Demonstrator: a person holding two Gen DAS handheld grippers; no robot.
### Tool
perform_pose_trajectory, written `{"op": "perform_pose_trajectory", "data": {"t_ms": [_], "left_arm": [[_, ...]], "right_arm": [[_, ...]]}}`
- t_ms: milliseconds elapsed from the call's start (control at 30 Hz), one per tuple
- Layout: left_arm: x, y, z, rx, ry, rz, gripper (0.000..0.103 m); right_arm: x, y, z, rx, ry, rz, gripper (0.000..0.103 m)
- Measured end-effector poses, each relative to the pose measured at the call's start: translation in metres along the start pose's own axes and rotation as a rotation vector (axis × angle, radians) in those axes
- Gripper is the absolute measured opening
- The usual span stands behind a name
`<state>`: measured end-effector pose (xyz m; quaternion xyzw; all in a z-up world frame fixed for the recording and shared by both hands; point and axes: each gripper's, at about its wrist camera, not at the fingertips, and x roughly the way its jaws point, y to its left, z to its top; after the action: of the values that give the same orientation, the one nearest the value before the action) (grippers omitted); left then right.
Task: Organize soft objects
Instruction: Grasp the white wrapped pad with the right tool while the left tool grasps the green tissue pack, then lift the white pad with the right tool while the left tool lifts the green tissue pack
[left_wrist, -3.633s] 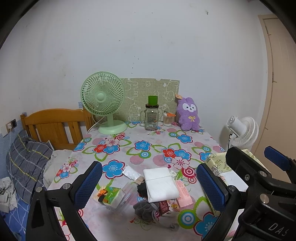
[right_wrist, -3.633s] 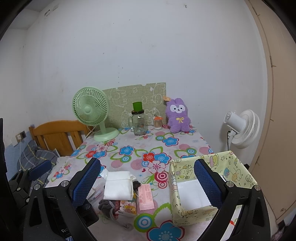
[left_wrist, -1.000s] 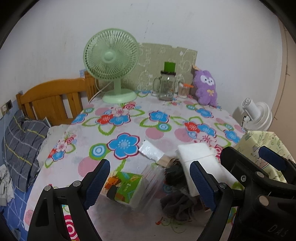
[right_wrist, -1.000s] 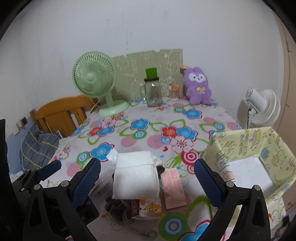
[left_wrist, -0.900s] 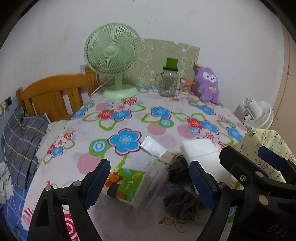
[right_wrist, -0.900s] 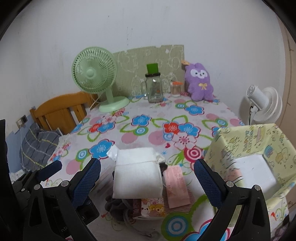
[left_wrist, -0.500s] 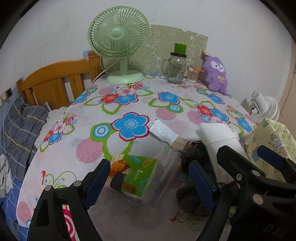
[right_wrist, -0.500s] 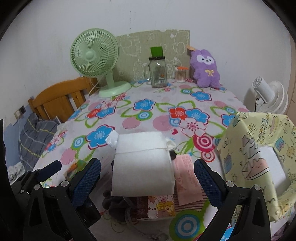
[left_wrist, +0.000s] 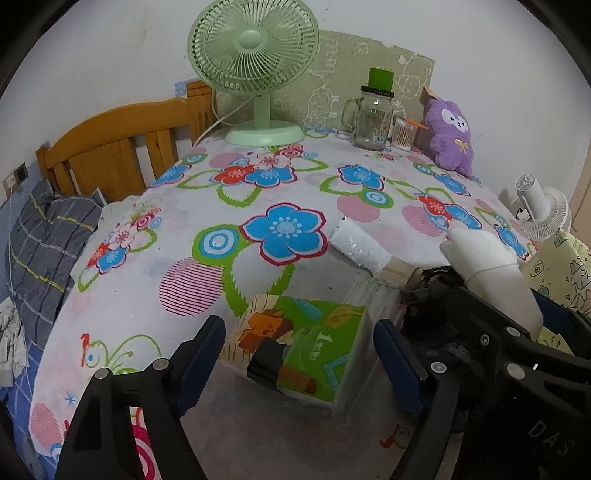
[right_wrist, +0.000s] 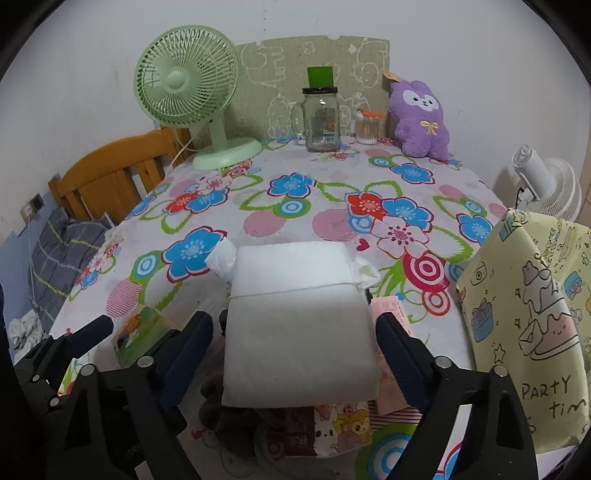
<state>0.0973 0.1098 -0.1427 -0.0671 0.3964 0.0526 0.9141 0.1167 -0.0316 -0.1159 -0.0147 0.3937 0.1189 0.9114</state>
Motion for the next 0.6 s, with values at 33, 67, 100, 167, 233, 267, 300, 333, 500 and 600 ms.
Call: {"op": "perform_pose_trajectory", "data": {"t_ms": [33, 67, 100, 167, 233, 267, 300, 333, 500, 600], "left_arm": [[0.002, 0.001, 0.0, 0.001, 0.006, -0.006, 0.081], [0.002, 0.0, -0.001, 0.012, -0.002, 0.0, 0.08], [0.001, -0.001, -0.002, 0.015, -0.006, -0.002, 0.078], [0.001, -0.003, -0.003, 0.023, -0.008, -0.011, 0.074], [0.0, -0.004, -0.003, 0.027, -0.009, -0.027, 0.069], [0.0, -0.004, -0.003, 0.025, -0.009, -0.033, 0.066], [0.0, -0.003, -0.003, 0.021, -0.01, -0.041, 0.064], [-0.001, -0.004, -0.003, 0.021, -0.011, -0.05, 0.059], [-0.004, -0.008, -0.004, 0.033, -0.018, -0.074, 0.044], [-0.005, -0.012, -0.003, 0.049, -0.021, -0.071, 0.036]], "right_arm": [[0.002, 0.001, 0.0, -0.002, 0.009, -0.002, 0.085], [0.004, 0.001, -0.001, -0.001, 0.016, -0.003, 0.083], [0.006, 0.001, -0.001, 0.005, 0.026, -0.006, 0.08], [0.009, -0.001, -0.001, 0.021, 0.042, -0.008, 0.076], [0.011, -0.001, -0.001, 0.028, 0.051, -0.008, 0.073], [0.011, -0.001, -0.001, 0.025, 0.049, -0.011, 0.071], [0.011, 0.0, 0.0, 0.022, 0.048, -0.014, 0.07], [0.01, 0.001, 0.0, 0.018, 0.045, -0.016, 0.069], [0.006, 0.005, 0.0, 0.003, 0.032, -0.019, 0.068], [0.004, 0.005, 0.0, 0.003, 0.03, -0.016, 0.068]]}}
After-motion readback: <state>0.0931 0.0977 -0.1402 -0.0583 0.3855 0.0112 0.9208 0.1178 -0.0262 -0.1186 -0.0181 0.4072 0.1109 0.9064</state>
